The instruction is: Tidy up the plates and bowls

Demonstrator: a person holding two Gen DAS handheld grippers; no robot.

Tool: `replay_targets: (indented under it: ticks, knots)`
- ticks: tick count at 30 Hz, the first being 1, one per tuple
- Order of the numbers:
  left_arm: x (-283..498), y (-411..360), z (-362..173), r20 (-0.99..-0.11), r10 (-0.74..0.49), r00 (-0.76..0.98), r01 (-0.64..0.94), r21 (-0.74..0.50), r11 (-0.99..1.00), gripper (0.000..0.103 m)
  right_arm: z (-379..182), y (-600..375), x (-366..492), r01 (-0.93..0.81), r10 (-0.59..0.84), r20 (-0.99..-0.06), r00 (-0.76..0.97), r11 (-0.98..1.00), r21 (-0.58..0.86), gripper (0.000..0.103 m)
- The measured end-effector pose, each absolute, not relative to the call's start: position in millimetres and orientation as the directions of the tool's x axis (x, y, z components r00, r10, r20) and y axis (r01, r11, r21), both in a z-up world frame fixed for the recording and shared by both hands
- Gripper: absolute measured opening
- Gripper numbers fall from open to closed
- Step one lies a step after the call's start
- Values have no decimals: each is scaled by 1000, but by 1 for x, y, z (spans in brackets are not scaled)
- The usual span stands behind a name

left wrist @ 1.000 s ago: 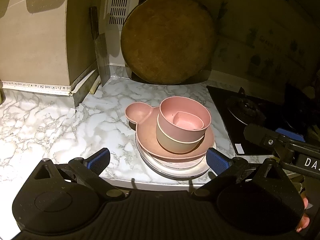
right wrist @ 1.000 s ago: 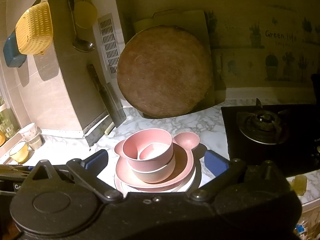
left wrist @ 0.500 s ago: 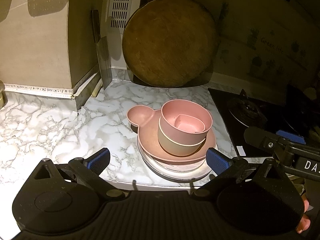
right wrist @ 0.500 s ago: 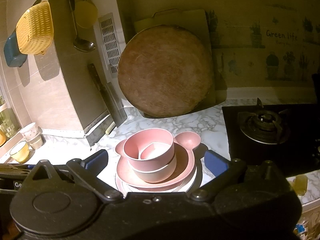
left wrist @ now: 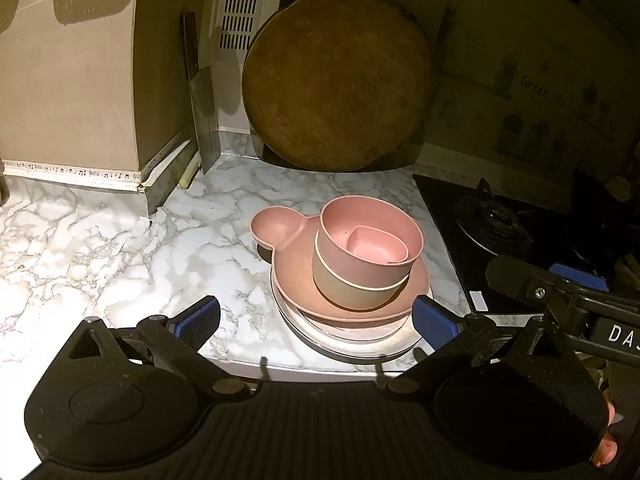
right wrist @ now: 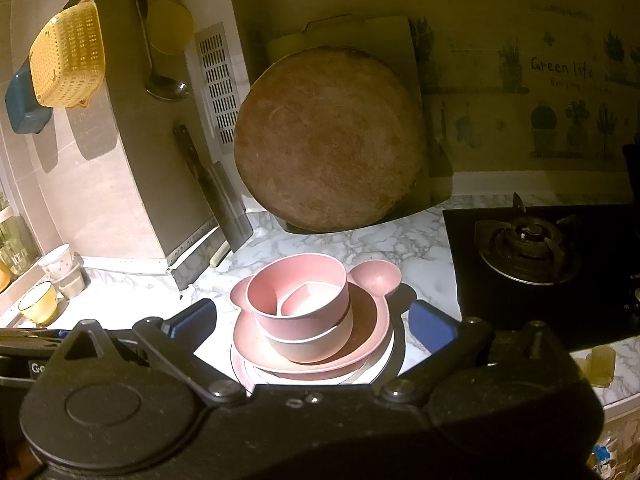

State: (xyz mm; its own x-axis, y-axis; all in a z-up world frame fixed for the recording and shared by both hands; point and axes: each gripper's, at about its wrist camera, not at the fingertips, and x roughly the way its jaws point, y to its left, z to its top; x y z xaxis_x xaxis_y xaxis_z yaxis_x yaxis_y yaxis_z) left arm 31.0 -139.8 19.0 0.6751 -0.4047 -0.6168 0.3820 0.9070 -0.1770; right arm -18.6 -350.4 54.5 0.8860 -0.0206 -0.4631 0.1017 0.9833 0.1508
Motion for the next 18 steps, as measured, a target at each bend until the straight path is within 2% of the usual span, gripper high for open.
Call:
replay_targets:
  ticks: [18]
  knots:
    - [40, -125, 13, -622, -390, 679, 348, -194, 917, 103, 53, -336, -4, 71, 3, -478, 878, 988, 138, 103]
